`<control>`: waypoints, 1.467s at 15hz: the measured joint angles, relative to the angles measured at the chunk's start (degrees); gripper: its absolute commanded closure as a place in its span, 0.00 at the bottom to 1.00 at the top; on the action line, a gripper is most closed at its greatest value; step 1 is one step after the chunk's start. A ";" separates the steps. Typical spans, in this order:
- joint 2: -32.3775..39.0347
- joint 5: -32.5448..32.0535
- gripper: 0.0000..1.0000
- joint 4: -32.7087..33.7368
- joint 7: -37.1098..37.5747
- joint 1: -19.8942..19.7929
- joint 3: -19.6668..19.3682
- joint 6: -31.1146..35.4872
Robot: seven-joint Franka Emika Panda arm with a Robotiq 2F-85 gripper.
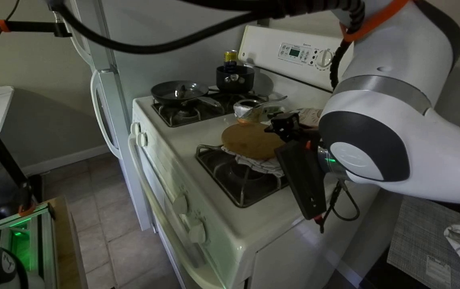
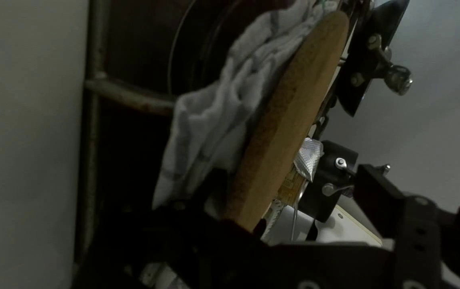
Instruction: Take the cutting board off of the kitchen towel
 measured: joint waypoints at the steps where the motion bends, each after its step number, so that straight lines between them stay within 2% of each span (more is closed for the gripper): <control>1: 0.00 0.00 0.16 -0.18 0.04 0.22 0.01 0.00; 2: 0.01 0.00 0.19 -0.37 0.14 0.47 0.03 0.00; 3: 0.02 0.00 0.28 -0.57 0.45 0.74 0.05 0.00; 4: 0.03 -0.03 0.41 -0.79 0.72 1.02 0.09 0.00; 11: 0.05 -0.53 0.95 -1.76 0.85 1.83 0.39 0.00; 12: 0.04 -0.54 0.99 -1.76 0.84 1.79 0.34 -0.02; 14: -0.28 -0.38 0.96 -1.66 0.85 1.65 0.33 -1.17; 15: -0.62 -0.38 0.99 -1.65 0.85 1.50 0.29 -1.65; 17: -1.69 0.00 0.97 -1.33 0.84 0.98 0.26 -3.72; 18: -2.43 0.09 1.00 -1.10 0.84 0.77 0.24 -4.31; 22: -6.21 0.34 1.00 0.35 0.66 0.18 -0.17 -7.92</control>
